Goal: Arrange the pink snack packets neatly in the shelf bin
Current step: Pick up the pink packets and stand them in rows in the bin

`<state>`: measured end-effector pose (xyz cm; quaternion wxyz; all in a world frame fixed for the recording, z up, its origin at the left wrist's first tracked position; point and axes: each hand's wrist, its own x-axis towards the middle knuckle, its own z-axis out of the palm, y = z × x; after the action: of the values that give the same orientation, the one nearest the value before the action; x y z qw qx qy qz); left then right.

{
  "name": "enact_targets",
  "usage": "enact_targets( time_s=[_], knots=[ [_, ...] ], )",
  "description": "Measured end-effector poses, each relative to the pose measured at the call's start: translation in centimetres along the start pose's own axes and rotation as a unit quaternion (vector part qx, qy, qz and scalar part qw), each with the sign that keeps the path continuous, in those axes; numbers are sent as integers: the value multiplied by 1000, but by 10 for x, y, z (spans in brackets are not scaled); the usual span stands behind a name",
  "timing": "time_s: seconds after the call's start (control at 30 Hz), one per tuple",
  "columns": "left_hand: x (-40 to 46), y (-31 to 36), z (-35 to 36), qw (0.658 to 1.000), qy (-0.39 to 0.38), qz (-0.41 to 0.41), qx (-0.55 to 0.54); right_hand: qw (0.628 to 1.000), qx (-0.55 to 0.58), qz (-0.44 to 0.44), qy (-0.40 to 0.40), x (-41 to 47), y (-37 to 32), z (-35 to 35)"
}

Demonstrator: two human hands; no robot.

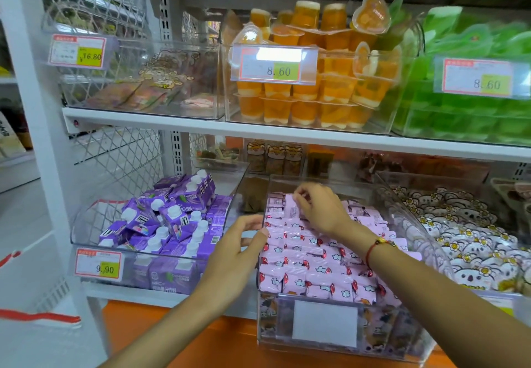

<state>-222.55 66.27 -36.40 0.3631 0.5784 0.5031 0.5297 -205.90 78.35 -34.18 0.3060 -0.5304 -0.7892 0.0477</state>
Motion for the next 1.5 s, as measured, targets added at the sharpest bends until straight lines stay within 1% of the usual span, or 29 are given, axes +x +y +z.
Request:
enact_targets(
  time_s=[0.07,0.13,0.2,0.27,0.3,0.33,0.37,0.4,0.47,0.53,0.57,0.63,0.67,0.73,0.77,0.8,0.83,0.87,0.9,0.93,1.0,1.07,1.1,1.17,1.23,1.3,1.37,1.43,1.5],
  knots=[
    [0,0,0,1000,0,4,0,997,52,12,62,0,-4,-5],
    [0,1,0,1000,-1,6,-5,980,139,58,132,1,-11,-16],
    [-1,1,-1,1000,-2,6,2,947,210,119,211,-2,-17,-30],
    [-1,0,-4,997,15,27,68,903,287,175,267,-15,-22,-43],
    [-2,1,-5,992,29,60,104,875,350,198,269,-24,-25,-49],
    [-3,2,-6,985,40,108,129,845,418,219,253,-35,-28,-55],
    [-4,6,-7,974,40,164,149,817,476,234,228,-46,-32,-60],
    [-5,9,-7,960,28,218,173,797,515,245,201,-57,-35,-62],
    [-7,16,-5,923,-1,301,240,782,545,259,157,-76,-40,-64],
    [-7,20,-3,889,-8,356,288,774,561,263,131,-88,-45,-64],
    [-7,21,-2,880,-1,374,292,768,572,263,119,-92,-46,-64],
    [-8,23,-2,883,13,380,274,755,594,262,93,-97,-48,-66],
    [-8,24,-2,896,19,365,252,754,599,259,79,-98,-47,-67],
    [-8,26,-2,942,25,294,161,767,586,254,59,-100,-44,-70],
    [-9,29,-1,965,24,241,95,790,556,251,58,-101,-42,-71],
    [-8,31,0,982,20,185,23,828,503,239,65,-103,-40,-72],
    [-7,33,1,990,14,130,-44,875,432,207,77,-104,-37,-72],
    [-6,34,2,992,13,82,-91,915,364,153,87,-106,-36,-73],
    [-6,35,3,992,15,46,-115,942,310,91,87,-108,-36,-74],
    [-7,37,3,992,16,24,-121,959,271,36,74,-110,-38,-73],
    [-9,39,4,994,9,7,-112,981,176,-56,54,-112,-39,-69],
    [-10,39,5,996,1,5,-93,989,66,-119,58,-112,-39,-64],
    [-10,39,6,997,-3,6,-83,989,45,-128,55,-112,-40,-62],
    [-9,39,7,997,-9,1,-83,990,81,-109,39,-113,-40,-60],
    [-8,39,6,995,-11,1,-95,987,127,-92,43,-112,-39,-59],
    [-11,39,7,995,-32,67,-71,985,125,-102,54,-113,-38,-59],
    [-14,38,7,991,-48,121,-37,986,69,-135,71,-114,-40,-57],
    [-14,36,7,989,-29,148,-6,982,32,-148,110,-112,-40,-56],
    [-12,31,5,986,17,161,50,978,58,-130,154,-105,-38,-57]
  ],
)
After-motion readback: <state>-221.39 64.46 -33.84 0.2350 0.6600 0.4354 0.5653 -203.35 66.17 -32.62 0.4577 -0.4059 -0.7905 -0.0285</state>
